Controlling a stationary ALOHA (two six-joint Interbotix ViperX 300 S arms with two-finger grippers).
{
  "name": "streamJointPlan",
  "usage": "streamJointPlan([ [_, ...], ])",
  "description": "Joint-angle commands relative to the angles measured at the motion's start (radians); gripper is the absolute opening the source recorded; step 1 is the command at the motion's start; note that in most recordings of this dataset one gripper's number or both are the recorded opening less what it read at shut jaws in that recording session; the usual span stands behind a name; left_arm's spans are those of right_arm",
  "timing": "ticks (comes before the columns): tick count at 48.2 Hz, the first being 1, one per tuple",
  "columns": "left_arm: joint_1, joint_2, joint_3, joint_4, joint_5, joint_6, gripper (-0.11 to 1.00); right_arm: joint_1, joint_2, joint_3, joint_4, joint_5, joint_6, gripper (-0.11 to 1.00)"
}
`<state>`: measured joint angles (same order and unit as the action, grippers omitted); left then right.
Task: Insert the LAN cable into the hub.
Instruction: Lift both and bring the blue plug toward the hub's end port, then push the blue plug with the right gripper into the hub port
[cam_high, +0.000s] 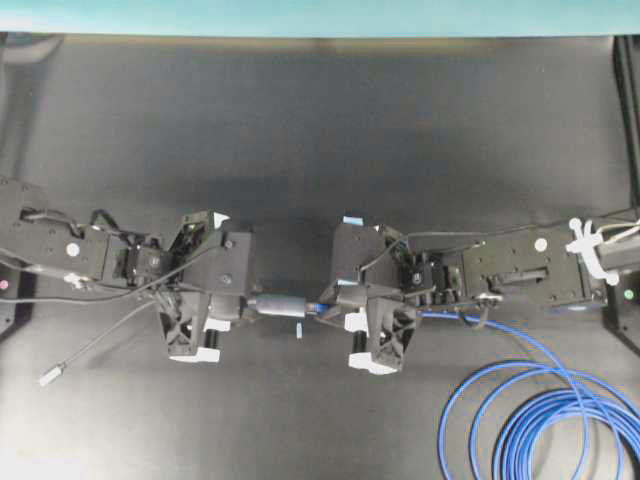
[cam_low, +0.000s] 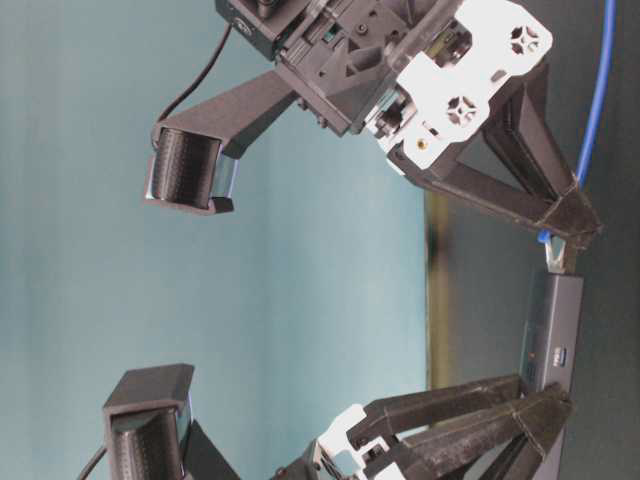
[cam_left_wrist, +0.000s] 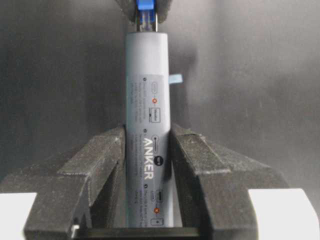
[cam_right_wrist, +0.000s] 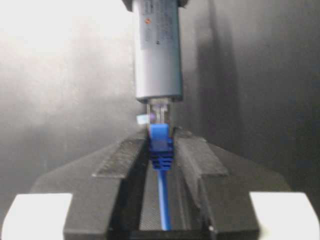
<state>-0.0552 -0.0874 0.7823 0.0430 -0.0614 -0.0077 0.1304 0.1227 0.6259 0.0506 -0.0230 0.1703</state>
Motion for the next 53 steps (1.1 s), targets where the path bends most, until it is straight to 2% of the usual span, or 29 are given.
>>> streamJointPlan([
  [1,0.000,-0.002,-0.029,0.005,-0.011,0.003,0.29,0.000,-0.003,-0.023,0.002,-0.014,0.009,0.13],
  [17,0.000,0.028,-0.066,0.005,-0.014,0.006,0.29,-0.008,0.012,-0.044,0.002,-0.023,0.051,0.13],
  [46,-0.005,0.063,-0.097,0.005,-0.021,0.009,0.29,-0.012,0.023,-0.066,-0.003,-0.038,0.044,0.13],
  [53,-0.009,0.072,-0.112,0.005,-0.023,0.038,0.29,-0.012,0.029,-0.078,-0.006,-0.029,0.040,0.13],
])
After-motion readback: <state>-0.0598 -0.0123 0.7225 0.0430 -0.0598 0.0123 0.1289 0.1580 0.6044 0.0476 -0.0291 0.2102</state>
